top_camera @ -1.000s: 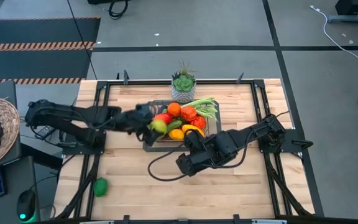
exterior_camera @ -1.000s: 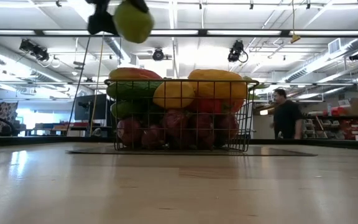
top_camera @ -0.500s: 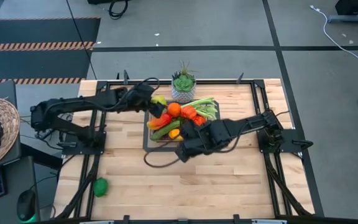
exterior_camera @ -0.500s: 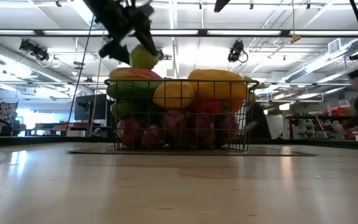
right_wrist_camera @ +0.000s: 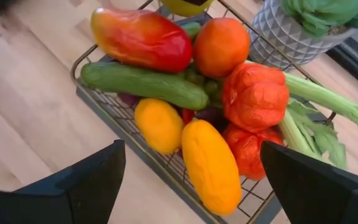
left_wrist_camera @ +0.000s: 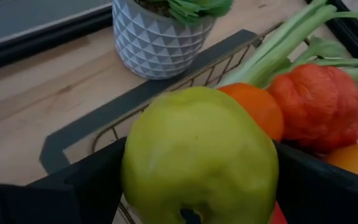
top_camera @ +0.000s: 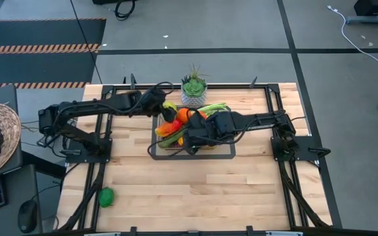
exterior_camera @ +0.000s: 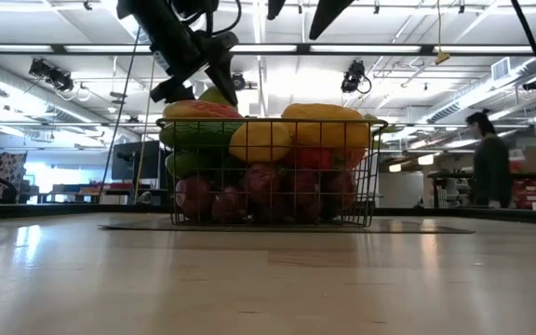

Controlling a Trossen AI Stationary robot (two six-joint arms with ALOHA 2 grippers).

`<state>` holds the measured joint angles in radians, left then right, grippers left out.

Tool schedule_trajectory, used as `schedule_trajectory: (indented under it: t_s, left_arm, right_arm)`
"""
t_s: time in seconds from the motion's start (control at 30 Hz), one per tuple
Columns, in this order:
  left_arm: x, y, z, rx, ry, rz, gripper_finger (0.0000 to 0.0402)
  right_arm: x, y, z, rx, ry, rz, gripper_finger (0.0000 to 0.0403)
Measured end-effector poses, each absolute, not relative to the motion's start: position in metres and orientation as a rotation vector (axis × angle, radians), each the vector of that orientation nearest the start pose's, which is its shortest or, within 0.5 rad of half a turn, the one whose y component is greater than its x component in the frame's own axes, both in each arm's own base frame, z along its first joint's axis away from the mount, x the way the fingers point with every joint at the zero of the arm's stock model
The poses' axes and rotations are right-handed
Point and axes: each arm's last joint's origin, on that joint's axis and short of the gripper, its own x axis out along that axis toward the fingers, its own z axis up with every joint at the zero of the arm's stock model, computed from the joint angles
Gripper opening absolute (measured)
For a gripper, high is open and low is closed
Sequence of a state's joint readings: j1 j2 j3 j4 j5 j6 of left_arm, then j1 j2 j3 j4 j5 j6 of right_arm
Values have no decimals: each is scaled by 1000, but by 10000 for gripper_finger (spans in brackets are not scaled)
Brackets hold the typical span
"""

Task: Build produce basket
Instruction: Put the green apple into the wire basket, then put the green lemon into the wire basket

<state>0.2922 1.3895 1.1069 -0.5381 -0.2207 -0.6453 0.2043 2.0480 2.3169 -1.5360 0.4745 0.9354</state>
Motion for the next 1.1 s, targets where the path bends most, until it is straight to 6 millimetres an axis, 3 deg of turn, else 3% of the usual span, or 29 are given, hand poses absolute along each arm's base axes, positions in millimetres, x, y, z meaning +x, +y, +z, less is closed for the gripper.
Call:
schedule_trajectory:
  t_s: [0.63, 0.87, 1.1]
  left_arm:
    - [274, 92, 280, -519, 702, 713, 347]
    - [274, 92, 279, -417, 748, 653, 393]
    - [273, 91, 279, -403, 761, 648, 398]
  right_arm:
    - [394, 68, 375, 694, 801, -803, 375]
    - [397, 74, 377, 760, 750, -791, 375]
    - [399, 77, 378, 822, 716, -787, 375]
